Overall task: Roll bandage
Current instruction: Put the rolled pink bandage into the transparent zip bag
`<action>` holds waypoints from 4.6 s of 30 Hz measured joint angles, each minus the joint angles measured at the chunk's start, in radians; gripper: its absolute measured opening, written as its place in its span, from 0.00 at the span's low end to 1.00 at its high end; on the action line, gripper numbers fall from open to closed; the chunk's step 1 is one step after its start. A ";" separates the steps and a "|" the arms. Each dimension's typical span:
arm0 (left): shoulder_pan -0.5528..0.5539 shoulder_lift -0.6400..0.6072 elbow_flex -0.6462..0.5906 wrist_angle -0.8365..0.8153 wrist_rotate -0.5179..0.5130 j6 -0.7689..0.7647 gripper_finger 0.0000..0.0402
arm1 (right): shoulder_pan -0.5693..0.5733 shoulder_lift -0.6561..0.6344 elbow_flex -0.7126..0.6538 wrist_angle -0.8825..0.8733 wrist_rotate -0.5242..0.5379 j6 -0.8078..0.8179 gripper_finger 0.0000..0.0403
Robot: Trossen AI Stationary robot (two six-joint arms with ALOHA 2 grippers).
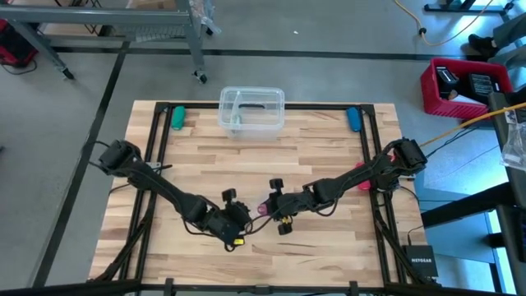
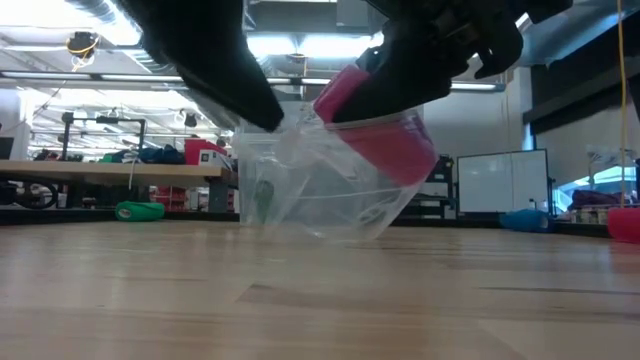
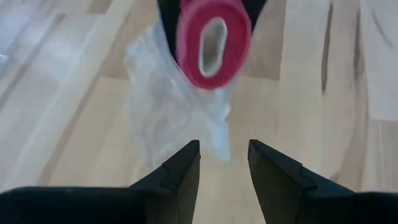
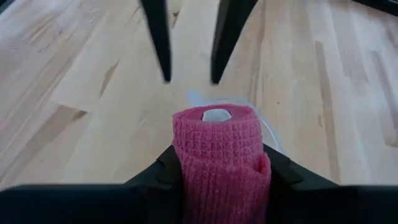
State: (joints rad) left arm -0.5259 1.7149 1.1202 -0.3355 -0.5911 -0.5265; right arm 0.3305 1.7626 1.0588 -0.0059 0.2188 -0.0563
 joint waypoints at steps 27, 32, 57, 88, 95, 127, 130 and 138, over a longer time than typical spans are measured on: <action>0.066 0.079 0.000 0.055 -0.068 0.010 0.04 | 0.001 -0.002 0.002 0.000 0.044 -0.002 0.31; 0.050 0.073 0.004 0.049 -0.068 0.011 0.05 | 0.003 -0.006 0.002 -0.031 0.104 -0.022 0.31; 0.024 0.073 0.132 -0.040 -0.138 0.063 0.07 | 0.002 -0.008 0.005 -0.120 0.014 0.030 0.48; 0.024 0.071 0.133 -0.039 -0.138 0.029 0.08 | 0.063 -0.027 0.230 -0.582 0.054 0.027 0.04; 0.024 0.071 0.133 -0.034 -0.137 0.029 0.08 | 0.053 -0.026 0.122 -0.312 0.108 -0.062 0.03; 0.028 0.072 0.135 0.087 -0.133 0.127 0.08 | 0.042 -0.075 0.032 -0.236 0.087 -0.057 0.02; 0.031 0.072 0.135 0.087 -0.135 0.134 0.08 | 0.040 -0.075 -0.024 -0.133 0.041 -0.039 0.01; 0.050 0.072 0.134 0.119 -0.137 0.141 0.08 | -0.005 -0.067 -0.180 0.283 0.067 -0.083 0.02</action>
State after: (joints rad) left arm -0.4761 1.7866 1.2545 -0.2164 -0.7282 -0.3851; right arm 0.3256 1.6952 0.8792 0.2776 0.2856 -0.1389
